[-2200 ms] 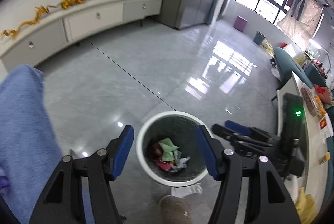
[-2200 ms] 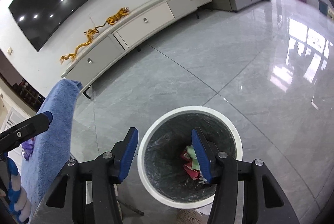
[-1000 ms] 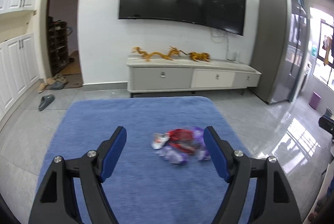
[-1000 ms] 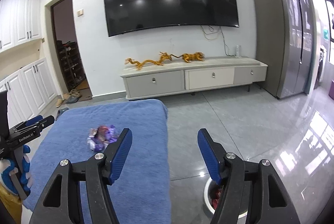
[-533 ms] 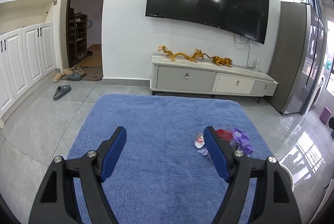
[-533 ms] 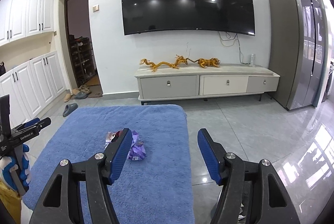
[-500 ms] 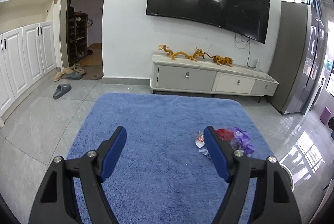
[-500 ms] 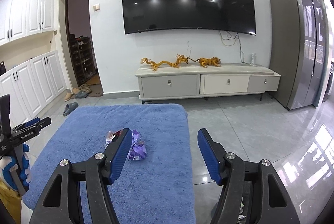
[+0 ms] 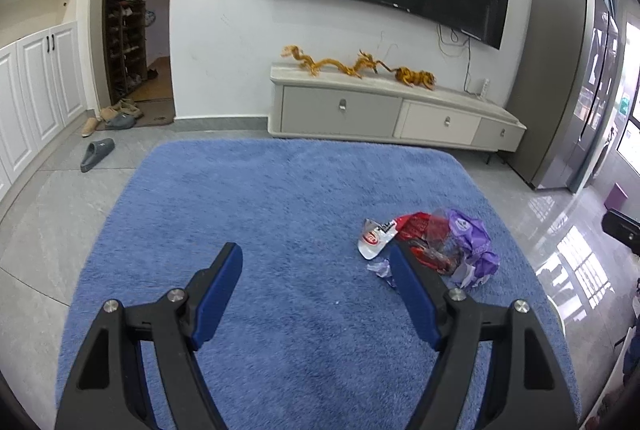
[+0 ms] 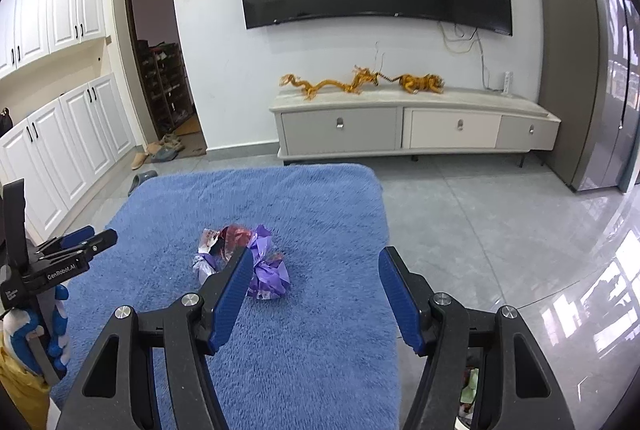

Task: Collect trash
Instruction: 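Return both tools to the table above the remaining wrappers, then grasp the red chip bag with the left tool while the right tool grasps the purple wrapper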

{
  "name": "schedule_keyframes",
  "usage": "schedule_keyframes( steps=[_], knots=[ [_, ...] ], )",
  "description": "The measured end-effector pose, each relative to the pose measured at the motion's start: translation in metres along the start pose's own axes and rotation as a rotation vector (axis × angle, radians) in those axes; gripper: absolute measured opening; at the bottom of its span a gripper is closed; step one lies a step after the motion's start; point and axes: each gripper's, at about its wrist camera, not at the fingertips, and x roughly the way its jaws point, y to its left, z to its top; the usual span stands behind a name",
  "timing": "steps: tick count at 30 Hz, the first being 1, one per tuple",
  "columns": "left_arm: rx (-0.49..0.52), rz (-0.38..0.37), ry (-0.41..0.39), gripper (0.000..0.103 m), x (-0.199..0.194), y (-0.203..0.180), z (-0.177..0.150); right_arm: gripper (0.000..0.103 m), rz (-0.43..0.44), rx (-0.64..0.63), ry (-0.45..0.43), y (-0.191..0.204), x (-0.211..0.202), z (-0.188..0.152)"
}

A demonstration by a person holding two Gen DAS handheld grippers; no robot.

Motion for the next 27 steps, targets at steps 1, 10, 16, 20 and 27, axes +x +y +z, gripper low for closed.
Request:
schedule_keyframes(
  steps=[1,10,16,20,27],
  knots=[
    [0.001,-0.007,0.009,0.075,0.005,-0.002,-0.001,0.063,0.008,0.001,0.009,0.000,0.007,-0.001],
    [0.009,-0.053,0.082,0.075,0.054,-0.017,0.001,0.063,0.089,0.000,0.088,0.005,0.059,-0.011],
    [0.035,-0.109,0.126,0.073,0.088,-0.024,0.010,0.063,0.146,0.000,0.137,0.010,0.086,-0.019],
    [0.055,-0.156,0.170,0.071,0.111,-0.032,0.014,0.063,0.177,-0.003,0.162,0.014,0.100,-0.022],
    [0.161,-0.202,0.206,0.071,0.140,-0.052,0.017,0.063,0.220,-0.006,0.201,0.018,0.125,-0.027]
  ],
)
